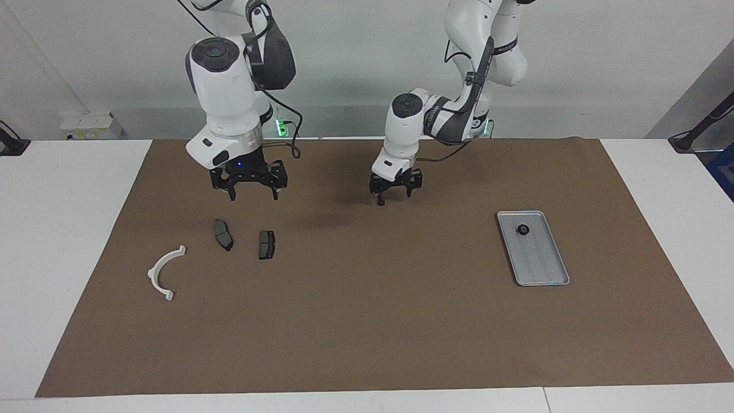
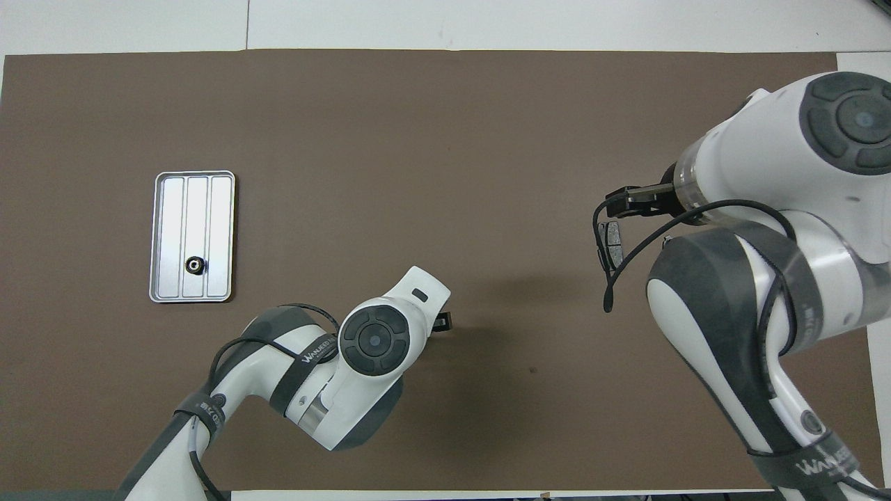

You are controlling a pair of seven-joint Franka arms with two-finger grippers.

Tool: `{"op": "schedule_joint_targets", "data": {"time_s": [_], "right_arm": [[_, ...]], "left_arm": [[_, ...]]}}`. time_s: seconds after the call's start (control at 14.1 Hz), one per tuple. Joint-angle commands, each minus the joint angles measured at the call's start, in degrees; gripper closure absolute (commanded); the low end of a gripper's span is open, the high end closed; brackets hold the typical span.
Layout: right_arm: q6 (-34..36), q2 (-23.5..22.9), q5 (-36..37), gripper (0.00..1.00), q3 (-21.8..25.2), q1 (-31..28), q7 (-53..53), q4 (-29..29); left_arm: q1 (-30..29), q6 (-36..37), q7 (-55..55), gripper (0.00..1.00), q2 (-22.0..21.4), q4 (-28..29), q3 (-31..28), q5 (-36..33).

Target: Pick bearing gear from pile to tray

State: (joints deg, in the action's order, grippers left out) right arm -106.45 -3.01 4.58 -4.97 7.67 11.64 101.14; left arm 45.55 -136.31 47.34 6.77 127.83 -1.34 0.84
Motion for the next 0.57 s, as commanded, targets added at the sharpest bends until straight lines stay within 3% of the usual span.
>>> {"op": "schedule_joint_targets", "data": {"time_s": [0.0,0.5], "right_arm": [[1.9,1.1,-0.5,0.0,-0.7,-2.8,-3.3,-0.4],[2.2,1.4,-2.9,0.0,-0.6,-4.9,-3.6,-0.4]], "left_arm": [[3.5,-1.8,3.0,0.04,2.6,-0.7,-1.0,-0.2],[3.6,-3.8,3.0,0.05,4.0,-0.9,-1.1,-0.4]]}}
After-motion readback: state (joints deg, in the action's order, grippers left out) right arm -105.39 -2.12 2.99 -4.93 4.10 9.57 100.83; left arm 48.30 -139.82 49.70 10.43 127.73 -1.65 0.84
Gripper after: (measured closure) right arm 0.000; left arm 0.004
